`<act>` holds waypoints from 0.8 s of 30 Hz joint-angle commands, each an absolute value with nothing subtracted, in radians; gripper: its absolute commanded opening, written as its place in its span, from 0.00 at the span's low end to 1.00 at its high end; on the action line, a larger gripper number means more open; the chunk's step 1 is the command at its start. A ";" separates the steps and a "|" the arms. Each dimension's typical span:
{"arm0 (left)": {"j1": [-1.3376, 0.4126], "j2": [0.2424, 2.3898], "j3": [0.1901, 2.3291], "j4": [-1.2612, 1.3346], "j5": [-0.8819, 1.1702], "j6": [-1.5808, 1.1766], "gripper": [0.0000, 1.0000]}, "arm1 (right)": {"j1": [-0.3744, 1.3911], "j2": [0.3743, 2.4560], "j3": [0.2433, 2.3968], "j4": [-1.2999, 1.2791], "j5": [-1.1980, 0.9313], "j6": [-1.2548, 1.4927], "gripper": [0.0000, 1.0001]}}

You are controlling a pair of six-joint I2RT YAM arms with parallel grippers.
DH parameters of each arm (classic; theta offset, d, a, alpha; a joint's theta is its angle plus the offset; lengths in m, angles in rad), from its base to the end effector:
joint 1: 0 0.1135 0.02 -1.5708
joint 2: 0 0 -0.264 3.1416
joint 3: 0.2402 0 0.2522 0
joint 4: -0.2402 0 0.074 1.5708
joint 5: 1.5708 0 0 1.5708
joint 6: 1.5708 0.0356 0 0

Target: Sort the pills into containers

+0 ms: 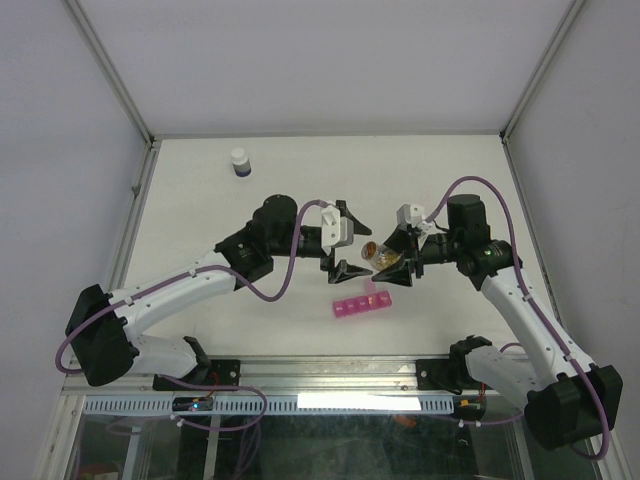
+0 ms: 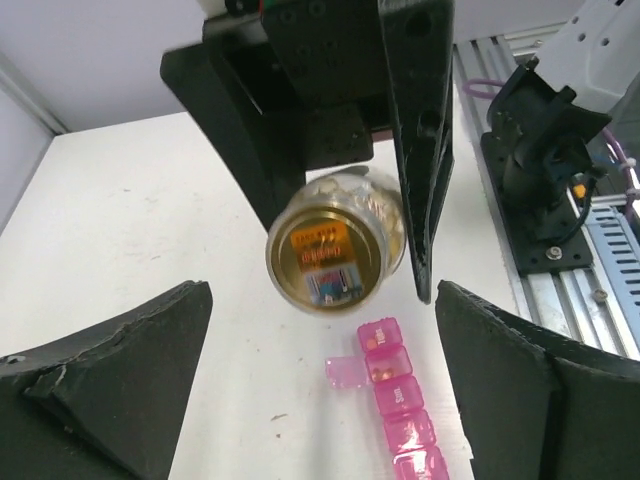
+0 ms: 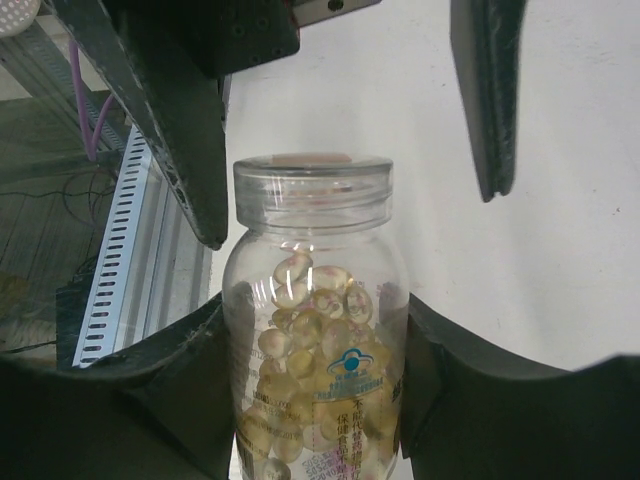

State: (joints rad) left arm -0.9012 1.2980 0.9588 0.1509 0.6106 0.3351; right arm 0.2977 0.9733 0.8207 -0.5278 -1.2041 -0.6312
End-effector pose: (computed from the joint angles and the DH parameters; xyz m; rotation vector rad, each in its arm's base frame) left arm 0.1709 -0.2488 0.3235 1.3959 1.1699 -0.9406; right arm 0.1720 0.0875 0.2992 -1.3723 1.3837 1.1082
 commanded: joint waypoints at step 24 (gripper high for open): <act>-1.151 1.101 0.884 0.120 -0.200 -0.386 0.79 | 0.294 0.966 0.865 -0.485 -1.231 -0.626 0.00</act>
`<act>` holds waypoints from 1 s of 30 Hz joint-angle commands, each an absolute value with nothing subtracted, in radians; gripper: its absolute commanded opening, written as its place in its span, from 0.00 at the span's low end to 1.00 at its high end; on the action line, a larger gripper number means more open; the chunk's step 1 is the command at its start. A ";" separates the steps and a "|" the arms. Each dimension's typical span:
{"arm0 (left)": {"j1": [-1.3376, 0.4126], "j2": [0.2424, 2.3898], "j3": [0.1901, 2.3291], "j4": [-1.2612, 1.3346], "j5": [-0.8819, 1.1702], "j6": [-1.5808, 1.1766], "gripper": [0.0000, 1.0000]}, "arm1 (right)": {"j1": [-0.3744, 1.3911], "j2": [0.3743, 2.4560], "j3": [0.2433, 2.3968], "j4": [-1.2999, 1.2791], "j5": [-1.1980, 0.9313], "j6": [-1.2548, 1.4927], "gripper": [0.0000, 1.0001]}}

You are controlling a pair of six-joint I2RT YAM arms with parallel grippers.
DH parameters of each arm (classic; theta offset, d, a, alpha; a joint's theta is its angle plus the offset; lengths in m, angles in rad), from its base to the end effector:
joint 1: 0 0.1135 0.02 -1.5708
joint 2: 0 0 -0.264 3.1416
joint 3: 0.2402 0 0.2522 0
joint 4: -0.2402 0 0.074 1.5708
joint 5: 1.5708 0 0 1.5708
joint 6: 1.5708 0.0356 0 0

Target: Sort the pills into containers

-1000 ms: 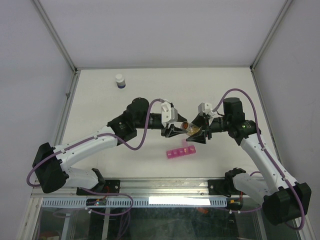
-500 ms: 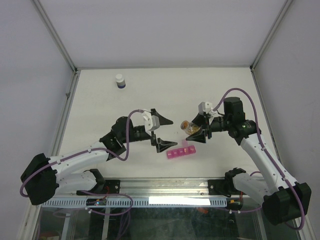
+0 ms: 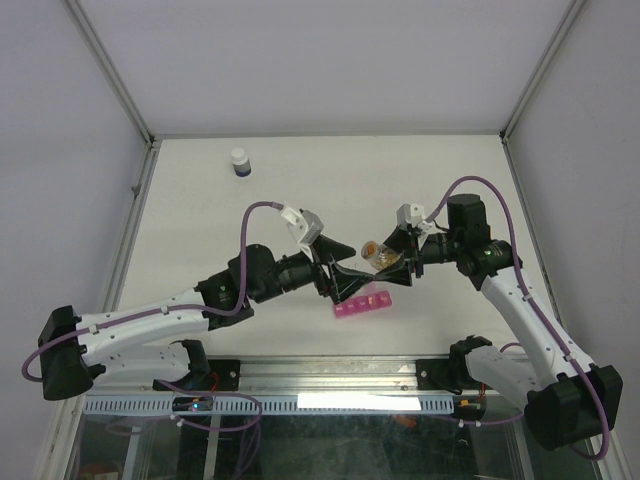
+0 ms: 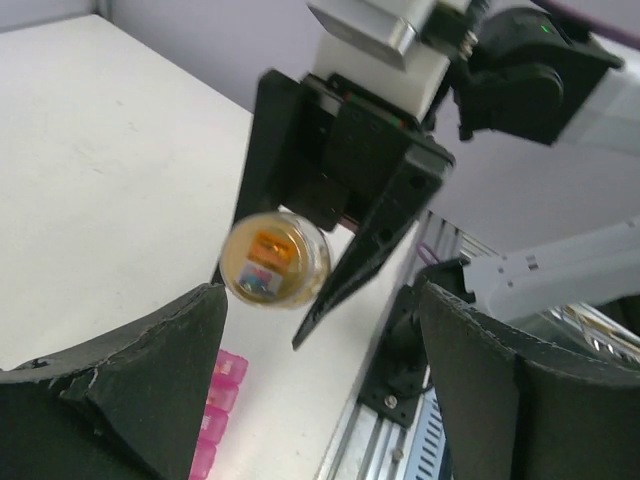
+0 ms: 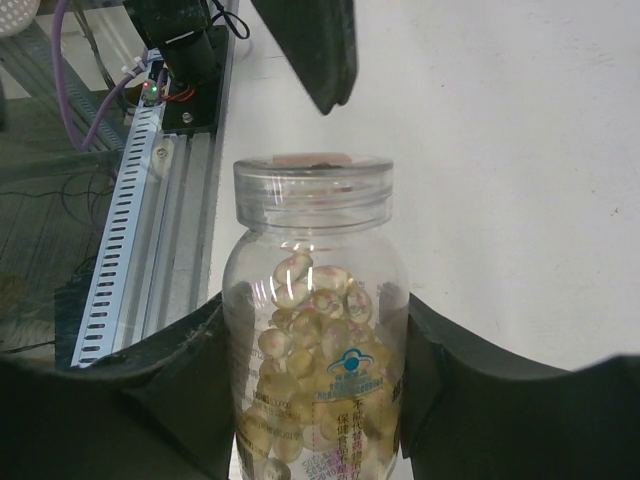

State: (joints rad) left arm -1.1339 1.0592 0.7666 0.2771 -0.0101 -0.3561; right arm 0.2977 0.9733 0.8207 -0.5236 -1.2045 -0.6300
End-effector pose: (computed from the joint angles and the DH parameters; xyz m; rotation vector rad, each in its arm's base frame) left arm 0.1070 -0.2284 0.3288 0.6404 1.5853 -1.1350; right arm 0.1723 0.0876 0.2995 -1.3724 1.3806 1.1067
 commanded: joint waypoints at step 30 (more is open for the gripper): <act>-1.151 1.201 0.952 0.094 0.344 0.183 0.18 | 0.294 0.960 0.865 -0.486 -1.236 -0.624 0.00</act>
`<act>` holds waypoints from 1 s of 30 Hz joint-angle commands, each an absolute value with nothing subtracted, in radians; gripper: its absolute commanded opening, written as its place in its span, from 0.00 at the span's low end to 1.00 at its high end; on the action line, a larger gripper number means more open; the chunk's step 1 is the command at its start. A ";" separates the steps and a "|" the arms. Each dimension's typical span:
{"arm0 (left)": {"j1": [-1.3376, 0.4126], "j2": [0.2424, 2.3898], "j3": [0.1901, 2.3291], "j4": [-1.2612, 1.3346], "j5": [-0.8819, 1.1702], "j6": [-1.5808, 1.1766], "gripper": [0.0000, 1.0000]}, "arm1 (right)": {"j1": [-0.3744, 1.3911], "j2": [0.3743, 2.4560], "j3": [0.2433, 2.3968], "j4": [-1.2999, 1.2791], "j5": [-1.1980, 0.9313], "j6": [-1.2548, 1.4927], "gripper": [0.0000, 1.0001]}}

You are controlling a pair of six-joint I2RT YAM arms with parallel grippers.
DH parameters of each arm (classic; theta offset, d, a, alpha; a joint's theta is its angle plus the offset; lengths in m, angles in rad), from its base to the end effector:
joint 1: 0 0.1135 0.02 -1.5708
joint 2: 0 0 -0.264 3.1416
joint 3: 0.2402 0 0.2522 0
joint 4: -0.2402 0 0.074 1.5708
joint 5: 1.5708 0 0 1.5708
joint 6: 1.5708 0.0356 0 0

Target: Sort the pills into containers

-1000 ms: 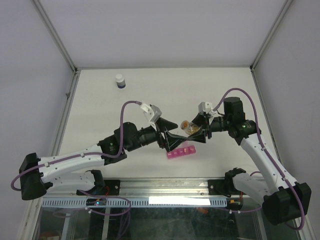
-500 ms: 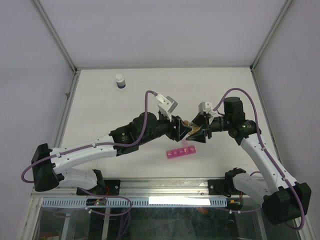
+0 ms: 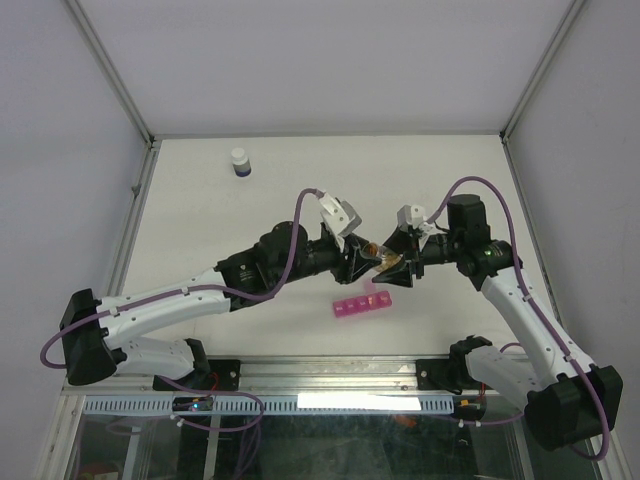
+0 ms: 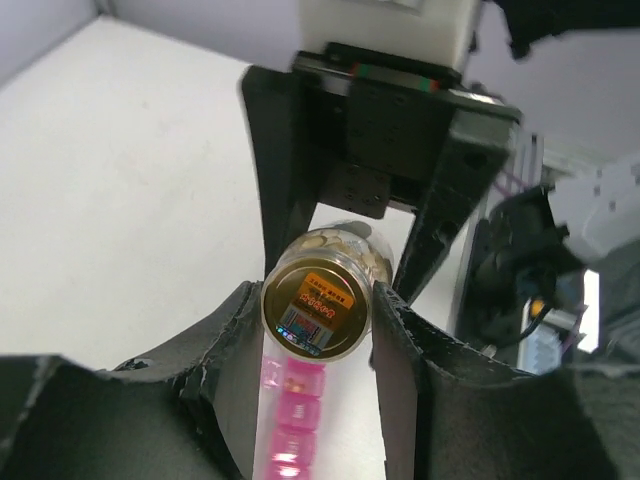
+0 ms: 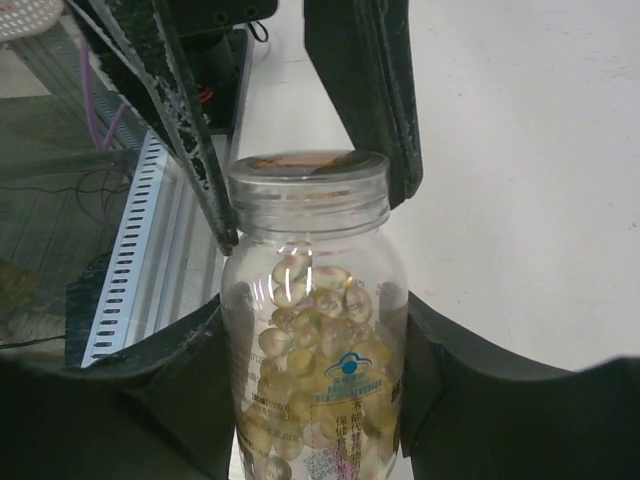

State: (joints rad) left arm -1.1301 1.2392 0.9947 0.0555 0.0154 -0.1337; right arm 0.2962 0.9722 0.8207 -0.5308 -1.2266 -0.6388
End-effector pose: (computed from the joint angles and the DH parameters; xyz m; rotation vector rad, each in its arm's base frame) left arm 0.1249 -0.2661 0.3414 0.8968 1.6240 -0.9176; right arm 0.1712 0.0873 0.2997 -1.3781 1.3634 1.1257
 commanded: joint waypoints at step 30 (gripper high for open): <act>-0.877 1.002 0.677 0.561 0.360 -0.463 0.92 | 0.294 0.965 0.864 -0.485 -1.229 -0.626 0.00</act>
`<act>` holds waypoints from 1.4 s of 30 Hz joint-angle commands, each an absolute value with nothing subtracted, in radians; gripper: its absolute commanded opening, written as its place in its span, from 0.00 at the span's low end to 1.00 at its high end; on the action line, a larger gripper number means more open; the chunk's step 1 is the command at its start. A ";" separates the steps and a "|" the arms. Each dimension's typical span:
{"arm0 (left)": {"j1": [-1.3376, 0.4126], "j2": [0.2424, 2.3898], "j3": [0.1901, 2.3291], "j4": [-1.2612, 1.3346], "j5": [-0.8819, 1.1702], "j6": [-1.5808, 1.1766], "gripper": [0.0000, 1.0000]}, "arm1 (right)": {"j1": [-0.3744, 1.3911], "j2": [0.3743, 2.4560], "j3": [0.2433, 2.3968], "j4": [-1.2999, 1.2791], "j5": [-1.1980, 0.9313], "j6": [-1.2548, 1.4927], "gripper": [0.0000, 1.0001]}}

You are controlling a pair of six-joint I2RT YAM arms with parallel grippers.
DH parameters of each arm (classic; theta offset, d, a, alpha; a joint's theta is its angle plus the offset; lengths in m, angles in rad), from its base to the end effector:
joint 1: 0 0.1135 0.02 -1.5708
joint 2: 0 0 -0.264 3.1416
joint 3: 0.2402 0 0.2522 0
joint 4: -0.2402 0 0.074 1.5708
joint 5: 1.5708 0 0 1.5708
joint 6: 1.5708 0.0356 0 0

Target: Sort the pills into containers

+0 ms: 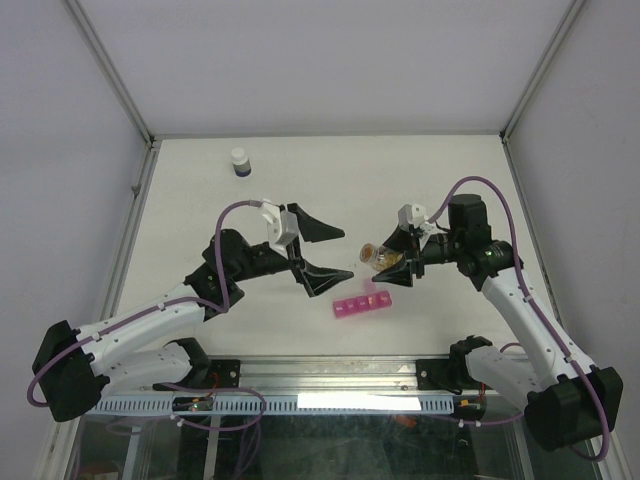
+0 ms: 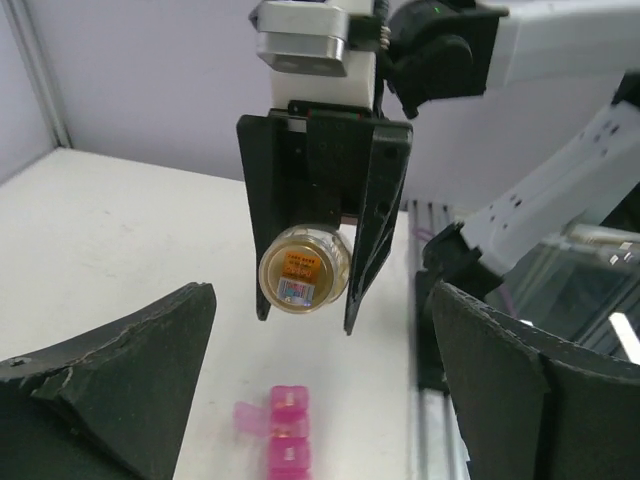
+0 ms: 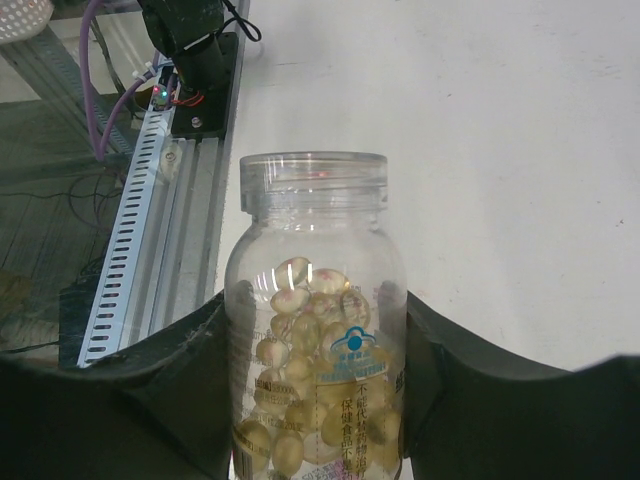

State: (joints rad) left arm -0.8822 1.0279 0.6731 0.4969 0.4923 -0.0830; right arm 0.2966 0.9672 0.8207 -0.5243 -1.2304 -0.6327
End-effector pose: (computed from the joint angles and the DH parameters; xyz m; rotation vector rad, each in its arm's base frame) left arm 0.1385 -0.1948 0.3256 0.9763 1.2032 -1.1278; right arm 0.1705 0.0872 0.3011 -1.3776 1.3552 1.1264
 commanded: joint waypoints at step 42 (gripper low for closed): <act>-1.012 1.250 0.983 0.078 0.646 0.133 0.13 | 0.290 0.963 0.863 -0.483 -1.236 -0.621 0.00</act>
